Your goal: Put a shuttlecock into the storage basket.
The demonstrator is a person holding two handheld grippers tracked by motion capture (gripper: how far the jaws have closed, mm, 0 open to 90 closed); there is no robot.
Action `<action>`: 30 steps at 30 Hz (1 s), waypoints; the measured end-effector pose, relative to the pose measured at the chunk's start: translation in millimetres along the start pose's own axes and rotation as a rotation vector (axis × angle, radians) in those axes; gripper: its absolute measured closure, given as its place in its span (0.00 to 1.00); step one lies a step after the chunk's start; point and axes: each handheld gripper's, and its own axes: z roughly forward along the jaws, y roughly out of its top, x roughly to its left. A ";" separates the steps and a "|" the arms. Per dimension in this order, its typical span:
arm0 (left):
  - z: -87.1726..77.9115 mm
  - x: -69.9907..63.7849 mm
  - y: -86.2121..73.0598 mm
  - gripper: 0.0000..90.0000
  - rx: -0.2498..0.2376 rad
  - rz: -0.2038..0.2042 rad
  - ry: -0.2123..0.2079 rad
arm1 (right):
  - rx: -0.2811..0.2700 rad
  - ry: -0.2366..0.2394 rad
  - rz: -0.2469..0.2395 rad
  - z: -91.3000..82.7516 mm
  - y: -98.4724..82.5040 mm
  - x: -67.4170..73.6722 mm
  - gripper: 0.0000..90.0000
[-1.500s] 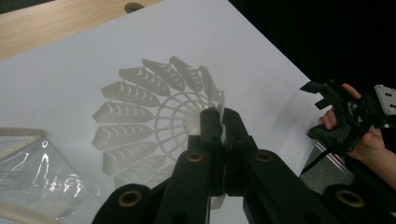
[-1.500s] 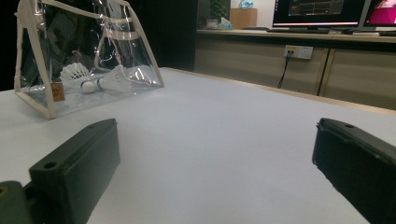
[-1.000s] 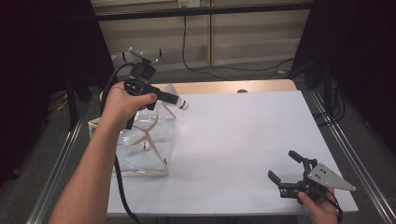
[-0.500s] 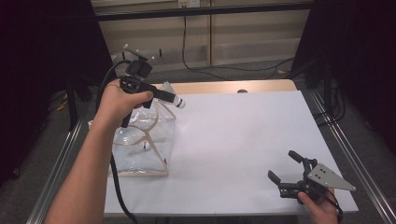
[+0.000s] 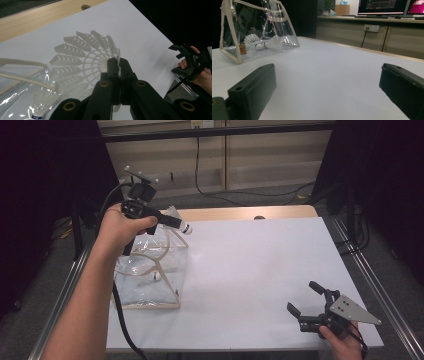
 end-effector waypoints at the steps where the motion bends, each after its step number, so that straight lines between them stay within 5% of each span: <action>1: -1.2 0.4 -0.2 1.00 -0.003 0.000 0.003 | -0.001 0.000 -0.001 0.0 0.0 0.1 0.01; 30: -24.4 11.6 -7.7 1.00 0.000 -0.010 0.041 | 0.002 0.000 0.002 0.3 -0.2 0.3 0.01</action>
